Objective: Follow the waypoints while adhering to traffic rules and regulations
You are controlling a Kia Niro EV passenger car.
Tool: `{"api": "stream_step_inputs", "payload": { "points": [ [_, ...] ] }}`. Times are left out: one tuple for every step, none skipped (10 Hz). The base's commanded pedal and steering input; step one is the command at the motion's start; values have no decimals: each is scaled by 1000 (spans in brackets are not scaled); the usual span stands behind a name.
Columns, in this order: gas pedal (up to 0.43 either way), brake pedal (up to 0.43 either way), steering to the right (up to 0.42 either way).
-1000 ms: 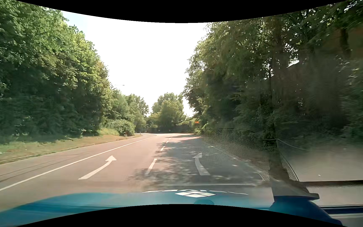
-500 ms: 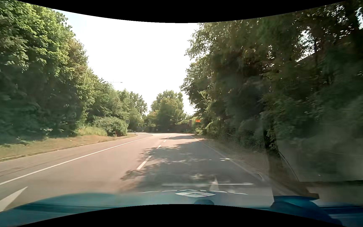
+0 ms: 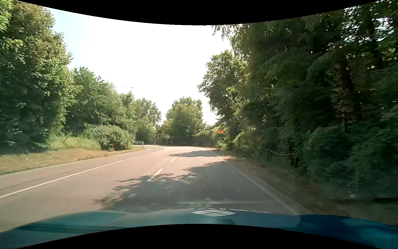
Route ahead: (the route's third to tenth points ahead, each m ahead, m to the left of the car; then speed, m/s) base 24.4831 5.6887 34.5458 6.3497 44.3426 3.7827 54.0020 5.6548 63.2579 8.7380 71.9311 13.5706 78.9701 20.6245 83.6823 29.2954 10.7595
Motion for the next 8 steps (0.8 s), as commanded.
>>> {"api": "stream_step_inputs", "payload": {
  "points": [
    [189,0,-12],
    [189,0,-14],
    [157,0,-15],
    [110,0,-15],
    [87,0,-15],
    [87,0,-15],
    [79,0,-15],
    [59,0,-15]
  ]
}}
